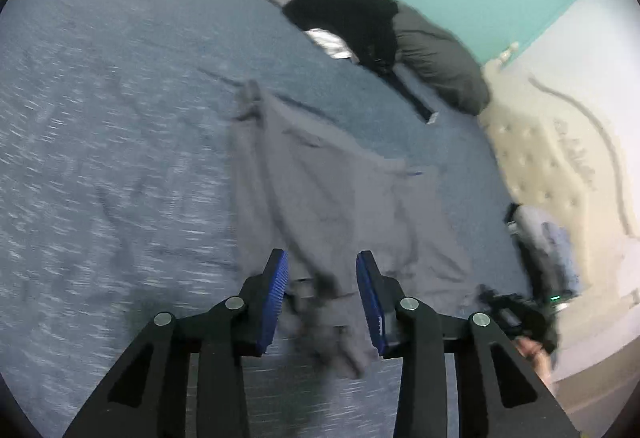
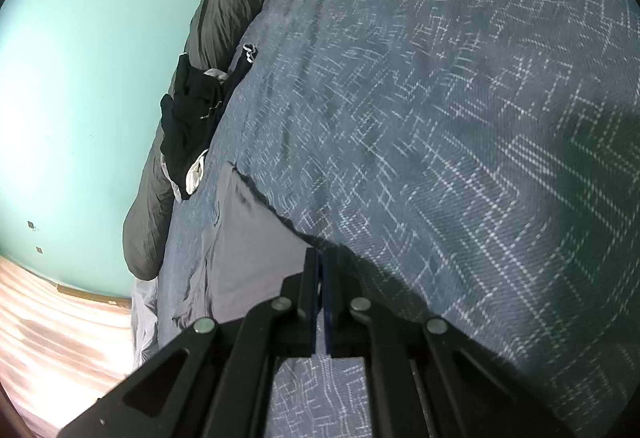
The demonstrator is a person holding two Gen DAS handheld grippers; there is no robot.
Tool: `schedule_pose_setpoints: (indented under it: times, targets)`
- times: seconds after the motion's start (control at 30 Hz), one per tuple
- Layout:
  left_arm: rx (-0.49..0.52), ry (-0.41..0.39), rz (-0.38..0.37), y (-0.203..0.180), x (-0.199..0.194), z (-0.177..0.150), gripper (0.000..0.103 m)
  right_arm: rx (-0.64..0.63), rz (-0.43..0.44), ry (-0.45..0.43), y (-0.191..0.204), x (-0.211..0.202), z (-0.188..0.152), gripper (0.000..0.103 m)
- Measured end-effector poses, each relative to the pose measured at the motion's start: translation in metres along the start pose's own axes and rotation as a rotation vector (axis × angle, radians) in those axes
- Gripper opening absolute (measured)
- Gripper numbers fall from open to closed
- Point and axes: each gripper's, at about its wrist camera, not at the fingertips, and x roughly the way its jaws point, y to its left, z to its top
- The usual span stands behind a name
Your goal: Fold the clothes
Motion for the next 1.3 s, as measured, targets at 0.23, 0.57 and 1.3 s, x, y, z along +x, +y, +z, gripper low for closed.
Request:
schedule_pose_setpoints:
  times: [0.23,0.57,1.3]
  targets:
    - [0.076,0.087,0.125,0.006,0.015,-0.013,0.038,0.000,-0.003,-0.001,0.000,0.001,0.000,0.002]
    - [0.161,0.102,0.178,-0.005,0.030,-0.015,0.038,0.004,-0.003,0.001,0.000,0.002,0.000,0.002]
    - [0.245,0.085,0.237,-0.021,0.044,-0.013,0.006,0.009,0.004,0.007,-0.004,0.001,0.002,0.002]
